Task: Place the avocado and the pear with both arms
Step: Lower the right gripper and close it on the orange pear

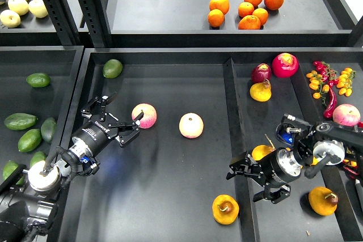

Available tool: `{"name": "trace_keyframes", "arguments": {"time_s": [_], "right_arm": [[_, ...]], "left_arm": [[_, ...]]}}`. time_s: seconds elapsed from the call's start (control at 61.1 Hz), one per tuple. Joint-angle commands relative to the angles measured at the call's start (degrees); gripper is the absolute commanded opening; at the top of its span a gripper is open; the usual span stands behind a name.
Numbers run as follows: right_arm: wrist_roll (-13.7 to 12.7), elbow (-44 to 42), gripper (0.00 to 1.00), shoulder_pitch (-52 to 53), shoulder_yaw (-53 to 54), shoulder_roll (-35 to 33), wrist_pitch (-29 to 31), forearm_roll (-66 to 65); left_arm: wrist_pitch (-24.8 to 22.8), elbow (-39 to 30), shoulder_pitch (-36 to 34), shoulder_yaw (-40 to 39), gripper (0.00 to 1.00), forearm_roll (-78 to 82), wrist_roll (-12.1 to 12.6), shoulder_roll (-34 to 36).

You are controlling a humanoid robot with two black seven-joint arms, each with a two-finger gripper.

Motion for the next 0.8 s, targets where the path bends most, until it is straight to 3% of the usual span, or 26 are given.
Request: {"name": "trace_keyframes", "arguments": {"time_s": [0.0, 0.785], "right_arm": [[0.0, -0.9, 0.99, -0.8, 0.1, 1.1, 0.0, -0.1], [0.0, -3.8, 0.99, -4.5, 1.0, 4.6, 0.0, -2.7]], "left_arm": [[0.0, 0.0, 0.0, 0.0, 0.99, 0.0, 0.0, 0.0], [0.0, -0.1, 0.6, 0.0, 0.99, 0.0, 0.0, 0.0]]}}
